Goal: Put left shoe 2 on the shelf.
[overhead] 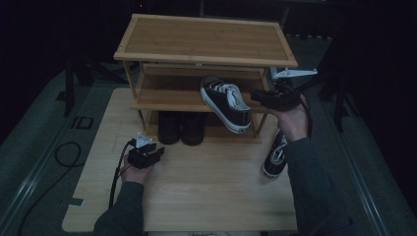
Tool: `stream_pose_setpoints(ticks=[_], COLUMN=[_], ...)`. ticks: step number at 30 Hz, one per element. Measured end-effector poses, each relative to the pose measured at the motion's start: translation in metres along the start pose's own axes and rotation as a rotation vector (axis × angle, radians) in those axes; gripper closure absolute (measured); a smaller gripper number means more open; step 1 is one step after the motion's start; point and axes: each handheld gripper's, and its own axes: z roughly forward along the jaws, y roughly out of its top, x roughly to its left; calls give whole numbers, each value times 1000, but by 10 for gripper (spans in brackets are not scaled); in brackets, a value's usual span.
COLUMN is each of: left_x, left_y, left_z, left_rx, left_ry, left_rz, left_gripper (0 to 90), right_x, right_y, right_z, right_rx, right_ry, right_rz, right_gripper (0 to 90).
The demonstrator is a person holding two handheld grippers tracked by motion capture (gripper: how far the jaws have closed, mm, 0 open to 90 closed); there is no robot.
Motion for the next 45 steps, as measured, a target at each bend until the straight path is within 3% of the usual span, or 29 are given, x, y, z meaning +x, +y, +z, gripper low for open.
stream_pose_setpoints(ticks=[1,2,4,13,15,21,26,32,38,42,45], left_x=[0,-10,-19,-46,-60,-90,-109,-122,-130,-134,-137], left_y=[0,4,8,27,33,47,57,66,72,72,71], left_z=[0,-3,-4,-2,3,21,40,64,89,103,114], left_rx=[0,-12,-36,-34,-20,-1,11,10,-10,5,18], left_ry=[0,-4,-11,-86,-105,-153,-160,-131,-80,-36,-16], left_rz=[0,32,49,44,82,141,179,164,132,161,152], left_gripper=[592,592,581,576,594,662,764,896,900,900,900], right_x=[0,0,-2,-9,-10,-11,-9,-10,-7,-2,4], right_y=[0,-1,-5,-14,-18,-23,-29,-39,-48,-53,-59], right_z=[0,0,1,1,1,2,4,6,8,8,6], right_rx=[0,8,29,73,85,116,155,183,202,214,212], right_ry=[0,-1,-8,-17,-17,-11,-4,7,19,27,35], right_rz=[0,-7,-15,-20,-24,-35,-59,-68,-83,-106,-124], right_gripper=[748,747,744,733,735,731,721,720,765,865,899])
